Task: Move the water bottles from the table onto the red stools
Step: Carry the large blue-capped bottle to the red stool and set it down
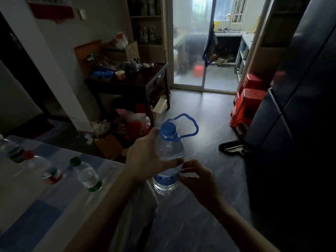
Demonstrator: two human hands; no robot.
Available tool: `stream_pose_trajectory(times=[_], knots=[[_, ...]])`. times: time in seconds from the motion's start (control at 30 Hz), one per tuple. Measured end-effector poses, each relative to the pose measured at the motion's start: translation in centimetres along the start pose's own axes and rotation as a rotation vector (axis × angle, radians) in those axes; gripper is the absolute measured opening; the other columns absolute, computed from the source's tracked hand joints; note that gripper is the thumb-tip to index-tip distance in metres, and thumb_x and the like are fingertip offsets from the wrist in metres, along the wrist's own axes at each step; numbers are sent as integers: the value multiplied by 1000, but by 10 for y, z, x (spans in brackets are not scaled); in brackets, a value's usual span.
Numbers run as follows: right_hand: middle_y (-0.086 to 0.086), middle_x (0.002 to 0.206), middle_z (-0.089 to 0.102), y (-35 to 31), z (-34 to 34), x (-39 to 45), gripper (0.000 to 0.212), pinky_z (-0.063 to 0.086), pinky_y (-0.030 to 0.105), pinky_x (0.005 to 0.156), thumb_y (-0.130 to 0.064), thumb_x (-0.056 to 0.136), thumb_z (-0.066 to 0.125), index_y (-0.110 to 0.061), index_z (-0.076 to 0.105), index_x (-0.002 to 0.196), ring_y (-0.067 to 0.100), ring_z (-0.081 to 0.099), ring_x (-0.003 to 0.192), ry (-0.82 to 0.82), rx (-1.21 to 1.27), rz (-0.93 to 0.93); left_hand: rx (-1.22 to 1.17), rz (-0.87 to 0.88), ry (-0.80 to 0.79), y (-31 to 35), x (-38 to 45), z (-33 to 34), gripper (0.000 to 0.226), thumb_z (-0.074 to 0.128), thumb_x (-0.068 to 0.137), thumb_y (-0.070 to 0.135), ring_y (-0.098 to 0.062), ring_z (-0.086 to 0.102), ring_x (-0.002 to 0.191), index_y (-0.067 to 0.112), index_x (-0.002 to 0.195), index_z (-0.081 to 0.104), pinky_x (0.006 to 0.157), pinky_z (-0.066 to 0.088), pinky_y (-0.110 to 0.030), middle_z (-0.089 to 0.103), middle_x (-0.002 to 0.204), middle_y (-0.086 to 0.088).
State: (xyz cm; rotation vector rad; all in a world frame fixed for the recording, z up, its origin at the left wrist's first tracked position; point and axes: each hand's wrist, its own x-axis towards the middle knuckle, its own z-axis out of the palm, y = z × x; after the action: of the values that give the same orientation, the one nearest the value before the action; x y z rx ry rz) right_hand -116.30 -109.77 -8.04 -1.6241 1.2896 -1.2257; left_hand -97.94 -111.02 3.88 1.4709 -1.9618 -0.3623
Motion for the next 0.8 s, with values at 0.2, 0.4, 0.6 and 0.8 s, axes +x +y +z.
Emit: stream_pose_trajectory(times=[0.2, 0.4, 0.6, 0.8], knots=[[1, 96, 73, 27, -42, 39, 27, 59, 18, 69, -7, 77, 82, -8, 64, 98, 4, 71, 88, 52, -11, 15, -34, 47, -27, 21, 56, 40, 92, 70, 49, 77, -5, 66, 93, 31, 127, 51, 80, 57, -35, 69, 109, 13], [-1, 94, 73, 55, -67, 96, 30, 59, 19, 68, -6, 75, 83, -11, 64, 97, 2, 70, 87, 106, -35, 48, -51, 59, -34, 17, 124, 77, 89, 73, 50, 75, -5, 67, 89, 28, 123, 53, 77, 57, -34, 70, 106, 12], [-5, 95, 74, 85, -85, 185, 31, 60, 24, 70, -9, 75, 83, -15, 64, 99, 2, 71, 88, 109, -34, 73, -46, 80, -33, -2, 221, 108, 89, 73, 48, 76, -7, 67, 90, 31, 122, 52, 77, 57, -35, 70, 106, 11], [-3, 96, 74, 108, -102, 285, 31, 60, 27, 71, -10, 76, 82, -14, 64, 101, 1, 71, 89, 104, -40, 84, -107, 88, -2, -22, 317, 131, 88, 74, 49, 73, -2, 66, 88, 29, 123, 54, 77, 57, -31, 71, 105, 12]])
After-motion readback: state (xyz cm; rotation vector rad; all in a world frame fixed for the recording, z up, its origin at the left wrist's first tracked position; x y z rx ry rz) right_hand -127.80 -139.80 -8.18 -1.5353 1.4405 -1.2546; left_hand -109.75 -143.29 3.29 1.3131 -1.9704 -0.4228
